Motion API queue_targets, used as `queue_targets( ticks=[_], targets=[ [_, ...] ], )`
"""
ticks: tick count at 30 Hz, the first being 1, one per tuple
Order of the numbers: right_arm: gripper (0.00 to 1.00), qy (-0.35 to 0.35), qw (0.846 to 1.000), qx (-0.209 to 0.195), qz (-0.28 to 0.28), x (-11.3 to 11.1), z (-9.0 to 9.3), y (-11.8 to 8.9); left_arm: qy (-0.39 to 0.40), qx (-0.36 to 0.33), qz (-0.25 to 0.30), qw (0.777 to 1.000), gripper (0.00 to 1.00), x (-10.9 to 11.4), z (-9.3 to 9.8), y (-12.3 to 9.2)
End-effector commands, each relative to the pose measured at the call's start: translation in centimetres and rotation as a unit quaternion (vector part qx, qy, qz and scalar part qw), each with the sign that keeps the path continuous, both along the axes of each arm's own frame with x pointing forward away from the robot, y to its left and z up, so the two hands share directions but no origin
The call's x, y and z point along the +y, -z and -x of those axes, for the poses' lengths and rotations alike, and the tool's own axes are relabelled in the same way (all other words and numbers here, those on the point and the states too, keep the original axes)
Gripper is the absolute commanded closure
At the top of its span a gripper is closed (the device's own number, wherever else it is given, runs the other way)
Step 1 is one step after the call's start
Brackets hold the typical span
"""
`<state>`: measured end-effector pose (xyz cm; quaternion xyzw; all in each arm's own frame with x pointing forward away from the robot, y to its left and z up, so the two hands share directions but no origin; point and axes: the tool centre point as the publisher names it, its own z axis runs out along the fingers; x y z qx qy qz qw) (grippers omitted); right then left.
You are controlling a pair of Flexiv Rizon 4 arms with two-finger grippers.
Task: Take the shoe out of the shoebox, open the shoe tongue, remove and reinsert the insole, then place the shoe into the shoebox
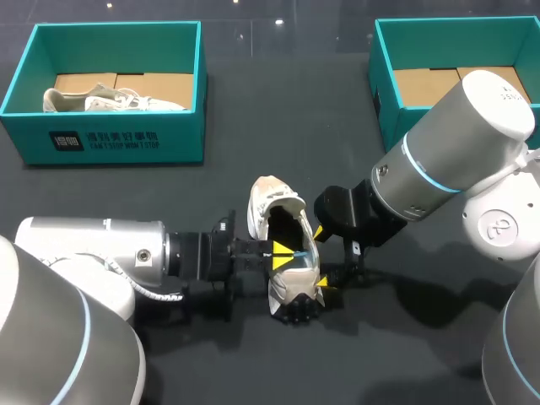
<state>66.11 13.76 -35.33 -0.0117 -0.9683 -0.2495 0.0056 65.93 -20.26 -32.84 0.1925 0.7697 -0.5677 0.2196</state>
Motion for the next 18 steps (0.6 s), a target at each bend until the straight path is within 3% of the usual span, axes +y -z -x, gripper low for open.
queue_targets(
  ticks=[1, 10, 15, 18],
  targets=[
    [0.00, 0.000, 1.000, 0.000, 0.000, 0.0, 0.1, 0.1, 0.002, 0.009, -0.019, 1.000, 1.00, -1.1, -1.4, 1.0],
    [0.00, 0.000, 1.000, 0.000, 0.000, 0.0, 0.1, 0.1, -0.016, 0.017, -0.041, 0.999, 1.00, -0.5, -2.6, 2.3],
    [0.00, 0.000, 1.000, 0.000, 0.000, 0.0, 0.1, 0.1, -0.014, 0.017, -0.037, 0.999, 1.00, -0.1, -2.0, 1.5],
    [0.00, 0.000, 1.000, 0.000, 0.000, 0.0, 0.1, 0.1, -0.009, 0.013, -0.031, 0.999, 0.76, 0.2, -1.5, 0.8]
  ],
)
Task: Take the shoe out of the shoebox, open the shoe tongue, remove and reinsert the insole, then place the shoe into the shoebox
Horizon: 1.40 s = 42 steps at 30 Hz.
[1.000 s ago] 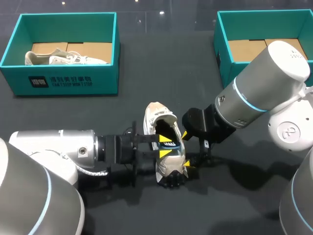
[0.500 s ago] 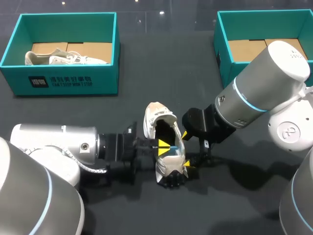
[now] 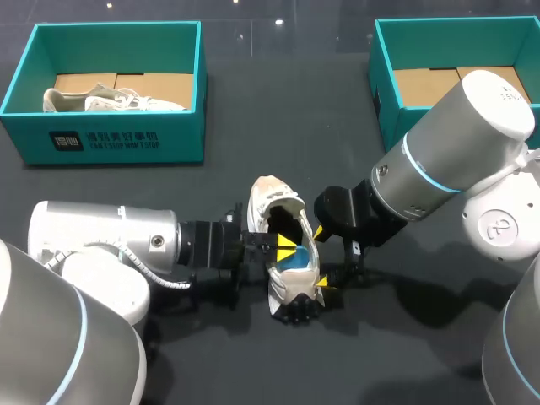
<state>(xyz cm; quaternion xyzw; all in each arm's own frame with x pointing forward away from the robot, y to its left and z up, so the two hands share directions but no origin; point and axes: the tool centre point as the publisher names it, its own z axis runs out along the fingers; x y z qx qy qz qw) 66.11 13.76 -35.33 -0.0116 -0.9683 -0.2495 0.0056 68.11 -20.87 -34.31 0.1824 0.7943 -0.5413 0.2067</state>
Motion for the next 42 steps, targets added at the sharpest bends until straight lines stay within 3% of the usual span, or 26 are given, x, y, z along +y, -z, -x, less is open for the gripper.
queue_targets(
  ticks=[1, 12, 24, 30, 35, 42],
  targets=[
    [0.00, 0.000, 1.000, -0.001, 0.000, 0.0, 0.1, 0.1, 0.004, -0.004, 0.005, 1.000, 0.74, 0.9, 0.8, -0.8],
    [0.00, 0.000, 1.000, -0.001, 0.000, 0.0, 0.1, 0.1, 0.028, 0.008, 0.016, 0.999, 0.73, 1.5, 2.0, -2.5],
    [0.00, 0.000, 1.000, -0.001, 0.000, 0.0, 0.1, 0.1, 0.046, 0.048, -0.012, 0.998, 0.76, 0.7, 2.4, -0.9],
    [0.00, 0.000, 1.000, -0.001, 0.000, 0.0, 0.1, 0.1, 0.052, 0.054, -0.031, 0.997, 0.90, 0.1, 2.0, 0.1],
    [0.00, 0.000, 1.000, -0.001, 0.000, 0.0, 0.1, 0.1, 0.049, 0.062, -0.043, 0.996, 0.91, 0.3, 1.3, 0.5],
    [0.00, 0.000, 1.000, -0.001, 0.000, 0.0, 0.1, 0.1, 0.058, 0.065, -0.040, 0.995, 0.87, 1.5, 1.4, -0.8]
  ],
)
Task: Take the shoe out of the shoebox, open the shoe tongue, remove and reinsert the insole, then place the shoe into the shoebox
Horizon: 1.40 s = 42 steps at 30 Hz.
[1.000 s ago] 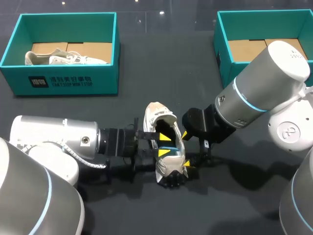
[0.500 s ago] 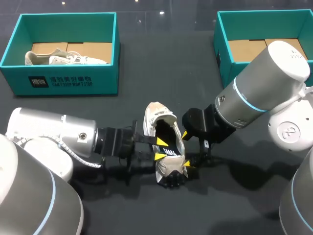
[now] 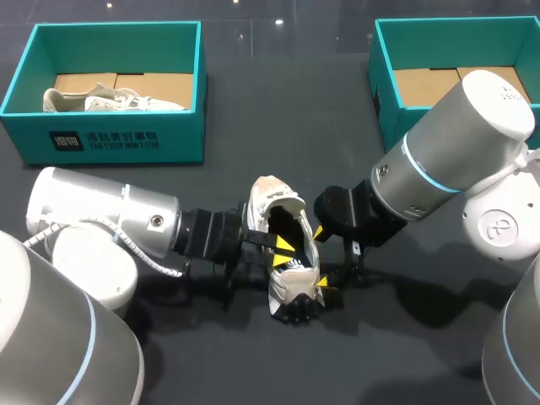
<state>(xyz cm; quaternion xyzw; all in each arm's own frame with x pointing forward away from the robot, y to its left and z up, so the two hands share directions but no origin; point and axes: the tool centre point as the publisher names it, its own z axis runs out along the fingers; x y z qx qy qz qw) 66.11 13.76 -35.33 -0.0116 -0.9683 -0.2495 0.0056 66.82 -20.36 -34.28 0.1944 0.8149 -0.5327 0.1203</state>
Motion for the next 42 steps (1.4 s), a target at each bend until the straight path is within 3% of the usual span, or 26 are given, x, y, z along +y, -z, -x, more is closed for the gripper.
queue_targets(
  ticks=[1, 11, 22, 42],
  targets=[
    [0.00, 0.000, 1.000, 0.000, 0.000, 0.0, 0.1, 0.1, 0.011, -0.001, -0.007, 1.000, 0.87, 1.2, 0.3, -0.9],
    [0.00, 0.000, 1.000, 0.000, 0.000, 0.0, 0.1, 0.1, 0.014, -0.001, -0.003, 1.000, 0.69, 1.6, 1.2, -1.4],
    [0.00, 0.000, 1.000, 0.000, 0.000, 0.0, 0.1, 0.1, 0.026, -0.008, -0.009, 1.000, 0.67, 0.8, 1.4, -1.4],
    [0.00, 0.000, 1.000, 0.000, 0.000, 0.0, 0.1, 0.1, 0.064, -0.019, -0.051, 0.996, 0.68, 6.5, 3.3, -4.4]
  ],
)
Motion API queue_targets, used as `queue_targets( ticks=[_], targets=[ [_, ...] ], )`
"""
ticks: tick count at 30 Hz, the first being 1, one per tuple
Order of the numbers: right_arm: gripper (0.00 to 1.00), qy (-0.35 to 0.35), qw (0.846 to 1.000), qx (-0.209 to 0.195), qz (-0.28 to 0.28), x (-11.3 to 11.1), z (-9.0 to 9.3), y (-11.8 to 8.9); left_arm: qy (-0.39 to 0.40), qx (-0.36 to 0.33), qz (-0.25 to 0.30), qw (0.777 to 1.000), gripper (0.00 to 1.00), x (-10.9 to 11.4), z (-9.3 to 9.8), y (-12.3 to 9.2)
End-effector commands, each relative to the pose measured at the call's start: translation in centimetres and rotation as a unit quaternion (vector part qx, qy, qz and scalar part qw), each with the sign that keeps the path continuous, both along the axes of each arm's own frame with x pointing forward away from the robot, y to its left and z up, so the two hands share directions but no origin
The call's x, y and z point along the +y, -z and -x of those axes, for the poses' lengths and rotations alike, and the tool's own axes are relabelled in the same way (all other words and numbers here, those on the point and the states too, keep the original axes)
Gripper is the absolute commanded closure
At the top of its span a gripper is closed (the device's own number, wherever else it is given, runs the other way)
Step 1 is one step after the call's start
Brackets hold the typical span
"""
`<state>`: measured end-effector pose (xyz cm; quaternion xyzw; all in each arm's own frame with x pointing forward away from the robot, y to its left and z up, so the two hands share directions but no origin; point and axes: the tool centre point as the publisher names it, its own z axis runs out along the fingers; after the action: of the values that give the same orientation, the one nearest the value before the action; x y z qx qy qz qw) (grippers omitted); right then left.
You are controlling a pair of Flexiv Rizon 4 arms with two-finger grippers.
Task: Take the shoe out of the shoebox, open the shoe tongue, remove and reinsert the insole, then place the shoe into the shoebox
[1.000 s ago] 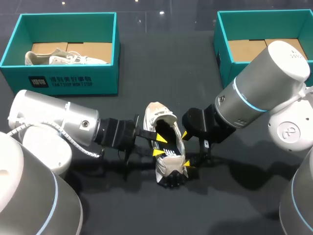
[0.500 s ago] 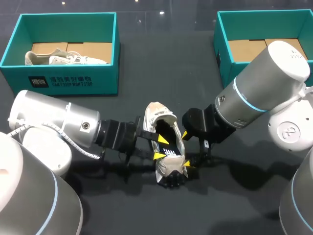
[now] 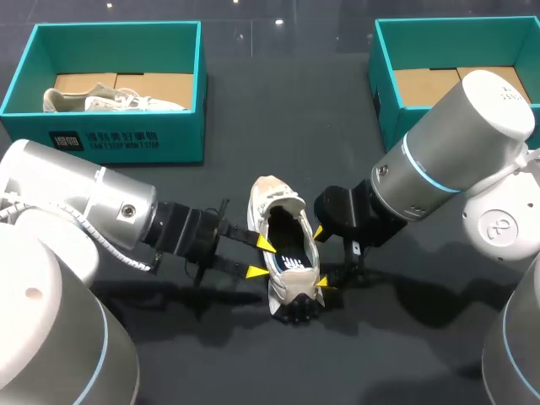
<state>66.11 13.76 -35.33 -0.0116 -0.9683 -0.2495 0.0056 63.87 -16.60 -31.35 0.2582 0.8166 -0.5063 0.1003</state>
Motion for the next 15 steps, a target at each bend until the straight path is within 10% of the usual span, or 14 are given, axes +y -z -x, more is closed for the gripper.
queue_targets(
  ticks=[1, 15],
  targets=[
    [0.00, 0.000, 1.000, -0.001, 0.000, 0.0, 0.1, 0.1, 0.004, 0.002, -0.023, 1.000, 0.68, 3.1, 0.4, -1.5],
    [0.00, -0.019, 0.999, -0.011, 0.024, -4.2, 1.2, -0.9, 0.027, 0.009, -0.073, 0.997, 0.65, 8.4, 1.4, -3.1]
  ],
)
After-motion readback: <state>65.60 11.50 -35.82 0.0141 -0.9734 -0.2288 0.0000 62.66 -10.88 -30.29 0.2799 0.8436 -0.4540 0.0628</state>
